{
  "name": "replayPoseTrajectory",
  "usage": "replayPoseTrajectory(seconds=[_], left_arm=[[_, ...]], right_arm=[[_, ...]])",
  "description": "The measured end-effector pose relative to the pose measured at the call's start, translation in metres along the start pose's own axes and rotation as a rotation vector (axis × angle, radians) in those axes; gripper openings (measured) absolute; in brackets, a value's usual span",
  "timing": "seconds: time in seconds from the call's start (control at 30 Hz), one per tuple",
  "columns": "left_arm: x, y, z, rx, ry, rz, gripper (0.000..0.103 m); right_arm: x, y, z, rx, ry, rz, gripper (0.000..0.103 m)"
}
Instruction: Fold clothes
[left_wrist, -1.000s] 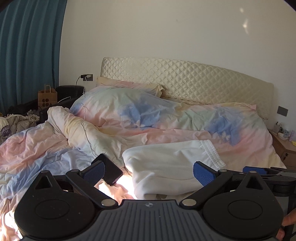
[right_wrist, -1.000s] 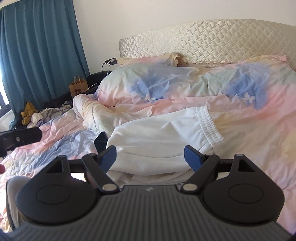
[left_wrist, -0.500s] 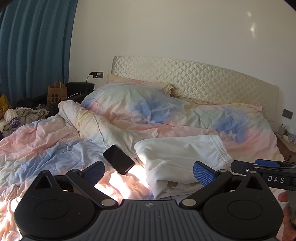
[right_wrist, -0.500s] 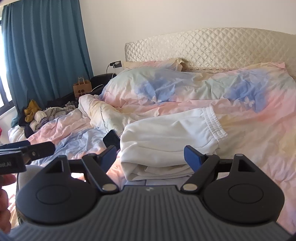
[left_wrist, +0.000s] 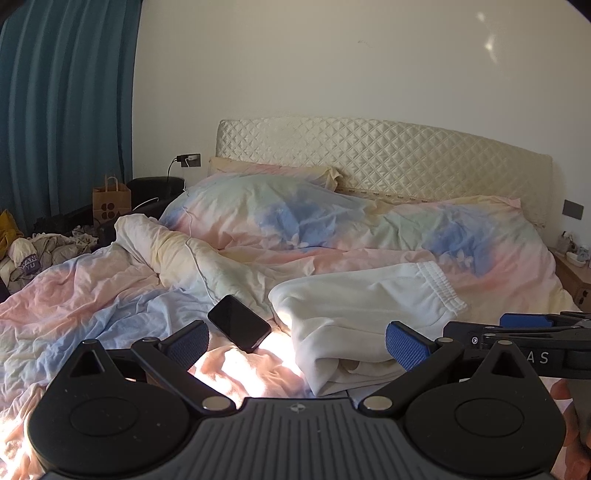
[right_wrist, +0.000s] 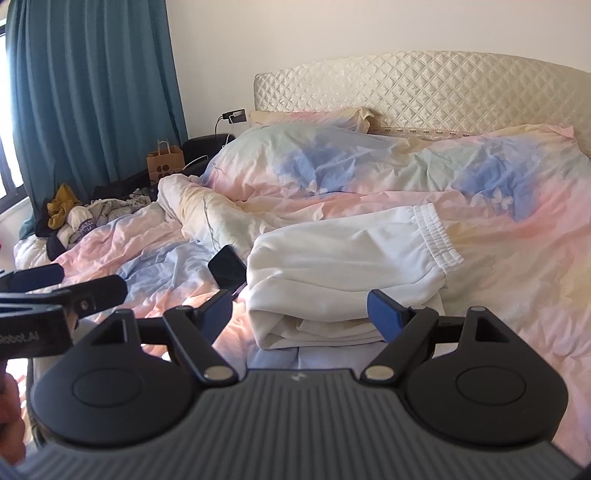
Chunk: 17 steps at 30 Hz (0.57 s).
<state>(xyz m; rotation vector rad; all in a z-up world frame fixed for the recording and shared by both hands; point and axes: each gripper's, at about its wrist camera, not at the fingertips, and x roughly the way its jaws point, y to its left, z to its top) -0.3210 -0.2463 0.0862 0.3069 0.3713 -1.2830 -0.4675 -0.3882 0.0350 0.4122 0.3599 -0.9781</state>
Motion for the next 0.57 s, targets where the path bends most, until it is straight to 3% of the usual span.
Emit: replayPoseTrajectory(seconds=[0.57], left_arm=[[-0.003,0.011,0.0,-0.034,-0.008,0.045,0.103]], right_arm=[[0.0,-0.004,-0.002,-0.002,0.006,-0.041,0.082]])
